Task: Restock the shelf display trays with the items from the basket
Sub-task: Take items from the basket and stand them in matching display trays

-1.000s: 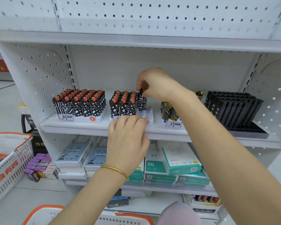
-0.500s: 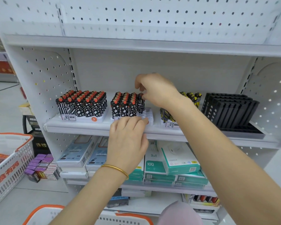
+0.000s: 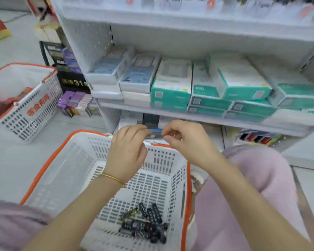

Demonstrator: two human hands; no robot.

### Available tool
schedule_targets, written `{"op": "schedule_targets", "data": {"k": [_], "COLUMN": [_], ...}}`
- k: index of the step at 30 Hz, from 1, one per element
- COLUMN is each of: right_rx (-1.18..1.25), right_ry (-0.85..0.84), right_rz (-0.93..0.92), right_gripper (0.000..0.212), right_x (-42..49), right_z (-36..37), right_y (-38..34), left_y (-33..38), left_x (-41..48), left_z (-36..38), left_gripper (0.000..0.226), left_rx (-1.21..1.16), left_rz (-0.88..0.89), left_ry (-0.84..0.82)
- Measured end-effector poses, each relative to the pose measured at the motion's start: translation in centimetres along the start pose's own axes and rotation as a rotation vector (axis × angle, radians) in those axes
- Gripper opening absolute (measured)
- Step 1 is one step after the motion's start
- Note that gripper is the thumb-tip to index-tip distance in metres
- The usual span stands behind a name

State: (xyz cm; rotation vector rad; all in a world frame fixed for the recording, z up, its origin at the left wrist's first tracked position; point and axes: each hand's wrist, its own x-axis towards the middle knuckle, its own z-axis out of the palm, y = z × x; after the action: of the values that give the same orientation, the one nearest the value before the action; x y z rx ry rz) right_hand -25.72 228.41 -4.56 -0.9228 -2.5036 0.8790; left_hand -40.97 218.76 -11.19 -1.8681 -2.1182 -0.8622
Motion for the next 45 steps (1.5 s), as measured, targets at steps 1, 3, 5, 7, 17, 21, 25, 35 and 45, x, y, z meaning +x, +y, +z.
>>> {"op": "schedule_targets", "data": {"k": [1,3,5,7,17,21,25,35,45], "right_rx": [0.021,0.063,0.077,0.098,0.209,0.192,0.187,0.195,0.165], "right_ry": [-0.089,-0.225,-0.320,-0.414,-0.321,-0.332,-0.340,-0.382,-0.411], "right_rz": [0.086,0.206,0.291,0.370,0.573,0.603,0.634,0.607,0.586], "right_gripper": [0.010,0.013,0.015,0.019,0.020,0.021,0.021,0.025,0.022], "right_x": [-0.2,-0.8,-1.9,-3.3,-2.6,-3.1,-3.3,-2.8,-3.0], "right_z": [3.0,8.1,11.7,14.1,16.9,17.8,18.0,19.3,19.6], "right_y": [1.8,4.9,7.1,8.4,11.1,11.4,11.3,10.1,9.4], "left_y": [-1.7,-4.3,-6.2,-7.7,-6.9,-5.4,-5.5,-6.9,-9.7], "left_x": [-2.6,-6.7,-9.9,-12.7,-18.5,-18.6,-18.7,-17.3,-20.1], "left_z": [1.8,4.9,7.3,9.4,19.9,23.6,24.2,23.1,21.5], "left_gripper": [0.037,0.036,0.042,0.049,0.098,0.071,0.049,0.032,0.049], "left_rx": [-0.010,-0.031,-0.014,0.003,0.221,0.221,0.214,0.128,0.270], "left_rz": [-0.073,-0.243,-0.411,-0.499,0.264,0.660,0.660,-0.063,0.402], "left_ry": [-0.108,-0.348,-0.610,-0.861,-1.291,-1.226,-1.198,-1.078,-1.128]}}
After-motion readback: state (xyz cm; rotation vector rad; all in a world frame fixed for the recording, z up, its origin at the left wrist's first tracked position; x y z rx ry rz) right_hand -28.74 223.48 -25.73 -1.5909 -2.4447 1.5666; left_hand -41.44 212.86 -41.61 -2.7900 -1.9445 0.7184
